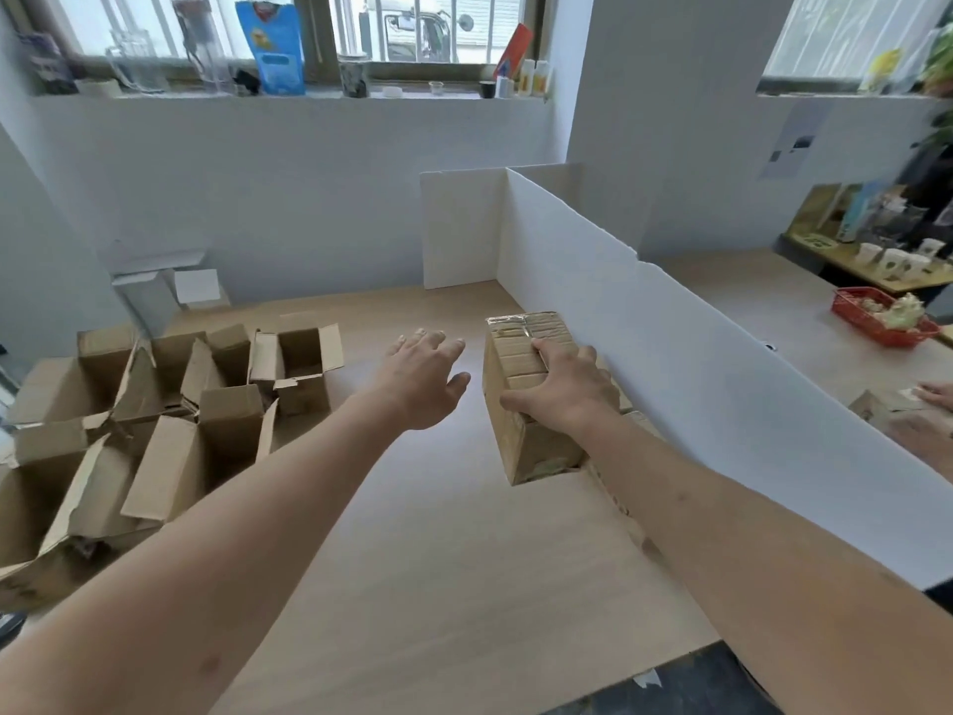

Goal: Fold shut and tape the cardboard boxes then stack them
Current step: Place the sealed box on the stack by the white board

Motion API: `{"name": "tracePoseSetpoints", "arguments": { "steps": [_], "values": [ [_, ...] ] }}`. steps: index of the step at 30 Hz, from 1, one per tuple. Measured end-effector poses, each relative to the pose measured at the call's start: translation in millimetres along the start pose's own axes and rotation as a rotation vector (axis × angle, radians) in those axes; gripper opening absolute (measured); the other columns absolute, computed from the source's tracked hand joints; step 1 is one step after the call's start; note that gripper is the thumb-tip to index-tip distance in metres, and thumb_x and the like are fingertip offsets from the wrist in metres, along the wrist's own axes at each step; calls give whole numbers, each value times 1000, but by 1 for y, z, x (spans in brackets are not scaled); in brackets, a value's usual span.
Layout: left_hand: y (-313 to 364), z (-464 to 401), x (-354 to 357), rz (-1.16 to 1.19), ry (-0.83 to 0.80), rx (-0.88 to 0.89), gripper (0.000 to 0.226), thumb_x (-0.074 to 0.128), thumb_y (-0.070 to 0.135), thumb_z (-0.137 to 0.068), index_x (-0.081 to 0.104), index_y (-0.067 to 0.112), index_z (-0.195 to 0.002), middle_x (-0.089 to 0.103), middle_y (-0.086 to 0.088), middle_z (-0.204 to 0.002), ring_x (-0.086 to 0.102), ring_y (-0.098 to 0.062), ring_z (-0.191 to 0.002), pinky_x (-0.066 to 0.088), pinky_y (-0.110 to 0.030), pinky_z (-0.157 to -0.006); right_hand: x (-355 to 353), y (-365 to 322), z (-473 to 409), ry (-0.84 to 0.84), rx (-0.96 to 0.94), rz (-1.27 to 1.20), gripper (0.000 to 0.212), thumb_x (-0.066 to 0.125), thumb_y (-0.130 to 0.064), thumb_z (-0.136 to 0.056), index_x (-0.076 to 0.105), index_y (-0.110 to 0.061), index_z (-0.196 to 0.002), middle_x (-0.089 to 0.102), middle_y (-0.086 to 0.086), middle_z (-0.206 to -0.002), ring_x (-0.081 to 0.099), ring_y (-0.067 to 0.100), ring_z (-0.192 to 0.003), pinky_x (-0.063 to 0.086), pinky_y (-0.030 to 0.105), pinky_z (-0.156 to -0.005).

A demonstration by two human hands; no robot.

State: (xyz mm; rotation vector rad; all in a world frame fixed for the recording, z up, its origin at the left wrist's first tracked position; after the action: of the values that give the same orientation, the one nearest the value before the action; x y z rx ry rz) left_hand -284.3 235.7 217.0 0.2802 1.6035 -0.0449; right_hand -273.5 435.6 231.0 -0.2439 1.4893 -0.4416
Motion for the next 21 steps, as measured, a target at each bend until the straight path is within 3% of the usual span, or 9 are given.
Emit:
{"name": "tracePoseSetpoints", "arguments": {
  "steps": [11, 21],
  "values": [
    [-9, -98, 58, 6, -92, -35, 58, 42, 45, -105, 34, 23, -158, 36, -9, -161, 26, -32, -152, 19, -48, -123, 51, 31, -111, -47, 16, -23, 97, 68, -79, -61, 33, -50, -147, 36, 8, -143, 46, 37, -129, 43, 47, -102],
    [-18, -198, 133, 40, -131, -204, 46, 48, 39, -103, 50, 17, -144, 50, -10, -146, 47, -31, -134, 37, -42, -108, 122, 55, -241, -159, -50, -15, 93, 64, -79, -62, 32, -52, -145, 35, 8, -143, 47, 36, -127, 43, 45, -102]
  ]
}}
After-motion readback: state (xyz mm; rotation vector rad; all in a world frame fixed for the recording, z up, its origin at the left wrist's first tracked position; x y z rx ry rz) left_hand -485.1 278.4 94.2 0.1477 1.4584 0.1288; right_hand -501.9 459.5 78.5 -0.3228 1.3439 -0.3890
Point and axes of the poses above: each hand's wrist, its own z-axis away from the middle knuckle, its own x-axis out of the palm, y = z × x, the point moved 2 cm from there along -z, towards the middle knuckle
